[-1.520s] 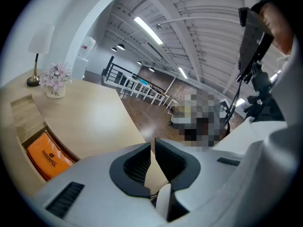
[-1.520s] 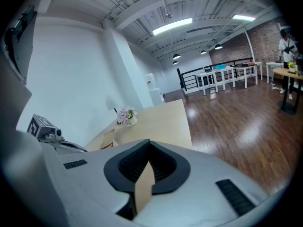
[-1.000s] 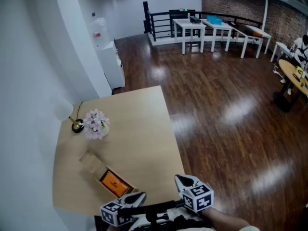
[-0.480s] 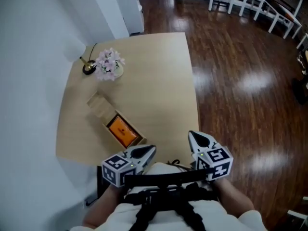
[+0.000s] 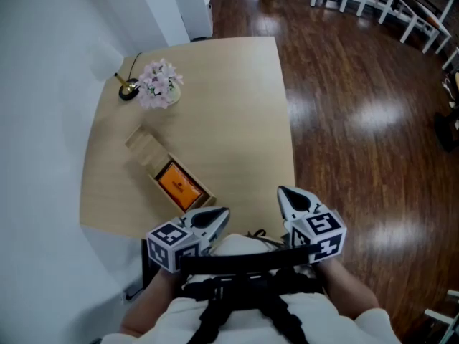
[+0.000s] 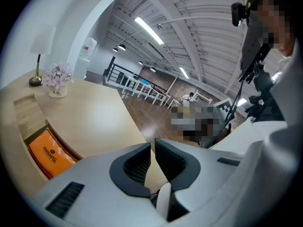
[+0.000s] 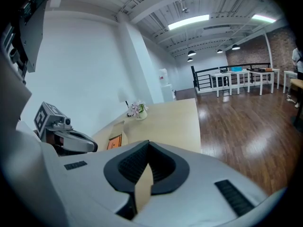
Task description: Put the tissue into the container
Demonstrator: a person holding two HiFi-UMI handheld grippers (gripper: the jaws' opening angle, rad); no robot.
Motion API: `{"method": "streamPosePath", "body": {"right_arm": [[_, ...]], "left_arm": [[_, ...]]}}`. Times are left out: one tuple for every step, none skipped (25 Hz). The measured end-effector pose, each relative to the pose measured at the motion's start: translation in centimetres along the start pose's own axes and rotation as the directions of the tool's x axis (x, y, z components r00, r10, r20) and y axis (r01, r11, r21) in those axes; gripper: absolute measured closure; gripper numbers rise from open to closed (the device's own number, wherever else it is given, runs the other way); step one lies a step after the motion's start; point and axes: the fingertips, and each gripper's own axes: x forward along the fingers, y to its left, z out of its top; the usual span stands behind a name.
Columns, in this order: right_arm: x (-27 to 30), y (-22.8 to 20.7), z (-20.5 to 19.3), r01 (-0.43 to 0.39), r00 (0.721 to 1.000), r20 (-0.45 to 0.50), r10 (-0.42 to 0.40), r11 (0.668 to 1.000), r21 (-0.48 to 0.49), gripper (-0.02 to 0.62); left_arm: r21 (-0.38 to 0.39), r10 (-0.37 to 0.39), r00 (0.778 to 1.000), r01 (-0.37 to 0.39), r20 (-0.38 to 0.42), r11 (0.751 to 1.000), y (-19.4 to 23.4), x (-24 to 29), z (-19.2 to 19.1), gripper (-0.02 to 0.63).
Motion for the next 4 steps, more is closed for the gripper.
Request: {"method": "streamPosePath", "body": {"right_arm": [[0.00, 0.03, 0.01, -0.001, 1.000, -0.001, 0.001, 1.000, -0.003, 0.595], [-0.01, 0.06, 0.00, -0.002, 1.000, -0.003, 0.002, 1.000, -0.005, 0.595], [-0.02, 0.10, -0.01, -0.003, 1.000, -0.005, 0.002, 1.000, -0.008, 0.595], [-0.04, 0.13, -0.02, -0.003, 1.000, -0.007, 0.003, 1.000, -0.010, 0.595]], "left_arm": [[0.000, 0.000, 1.000, 0.000, -0.001, 1.000, -0.04, 0.00, 0.02, 0.580], [0.000, -0.001, 1.000, 0.001, -0.002, 1.000, -0.09, 0.00, 0.03, 0.580], [0.000, -0.002, 1.000, 0.002, -0.002, 1.000, -0.14, -0.01, 0.04, 0.580], [0.000, -0.002, 1.000, 0.002, -0.003, 1.000, -0.20, -0.01, 0.05, 0.580]]}}
